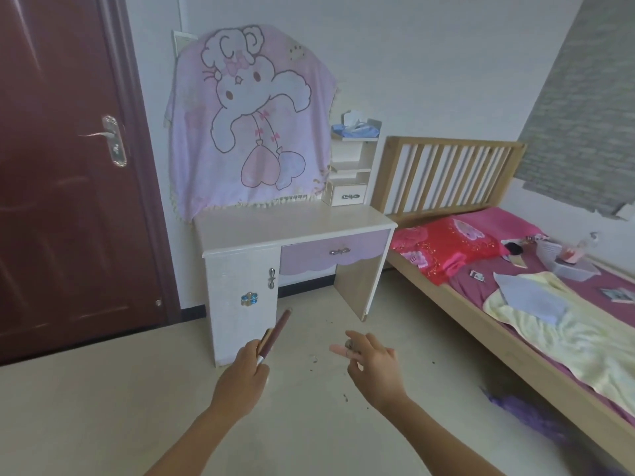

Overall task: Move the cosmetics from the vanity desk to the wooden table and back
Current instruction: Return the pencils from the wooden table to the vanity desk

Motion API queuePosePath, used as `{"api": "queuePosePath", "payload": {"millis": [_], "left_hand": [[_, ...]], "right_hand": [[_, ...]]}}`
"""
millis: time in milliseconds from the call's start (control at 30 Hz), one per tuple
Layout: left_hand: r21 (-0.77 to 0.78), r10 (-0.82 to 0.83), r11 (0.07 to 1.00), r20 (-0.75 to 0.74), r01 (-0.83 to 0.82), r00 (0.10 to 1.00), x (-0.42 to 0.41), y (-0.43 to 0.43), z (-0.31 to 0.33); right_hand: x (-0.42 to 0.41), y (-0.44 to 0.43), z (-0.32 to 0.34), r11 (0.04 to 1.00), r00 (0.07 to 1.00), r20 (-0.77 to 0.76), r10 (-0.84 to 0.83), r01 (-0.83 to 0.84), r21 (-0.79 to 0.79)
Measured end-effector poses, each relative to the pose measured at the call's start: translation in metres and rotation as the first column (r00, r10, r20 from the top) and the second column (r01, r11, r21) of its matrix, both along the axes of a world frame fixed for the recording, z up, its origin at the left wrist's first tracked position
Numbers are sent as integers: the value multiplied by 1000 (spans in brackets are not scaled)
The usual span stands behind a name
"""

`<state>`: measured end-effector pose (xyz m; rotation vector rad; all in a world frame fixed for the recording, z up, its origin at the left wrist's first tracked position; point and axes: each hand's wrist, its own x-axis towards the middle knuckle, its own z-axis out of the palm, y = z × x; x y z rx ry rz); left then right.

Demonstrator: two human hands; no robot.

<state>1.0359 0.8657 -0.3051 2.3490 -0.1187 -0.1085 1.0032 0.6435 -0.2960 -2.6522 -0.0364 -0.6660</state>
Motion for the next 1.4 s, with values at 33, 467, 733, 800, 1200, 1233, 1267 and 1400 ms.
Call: {"api": "queuePosePath", "payload": {"millis": [33, 467, 733, 800, 1200, 1233, 1267, 1400], "left_hand": [[10, 2, 1000, -15, -2, 1000, 11, -8, -5], [-20, 229, 973, -5, -229, 973, 196, -104, 0], [-4, 403, 914, -73, -405, 912, 263, -75, -27], [-17, 436, 899, -62, -438, 898, 294, -56, -34], [42, 429, 903, -90, -427, 899, 513, 47, -49], [58, 436, 900, -103, -432, 894, 526, 50, -55], [77, 444, 896, -120, -437, 888, 537, 53, -61], [170, 476, 877, -180, -449, 861, 576, 57, -88]], "right_hand": [[12, -7, -5, 1000, 1000, 2, -1, 1, 1], [241, -101, 1, 959, 964, 44, 263, -266, 98], [359, -69, -25, 898, 896, 70, 439, -436, -55], [394, -51, -28, 883, 879, 94, 467, -460, -91], [609, 44, -45, 903, 903, -67, 425, -428, -47], [621, 49, -49, 905, 904, -84, 419, -423, -45], [632, 54, -55, 906, 903, -107, 415, -421, -37], [677, 72, -76, 898, 880, -211, 426, -439, -21]]}}
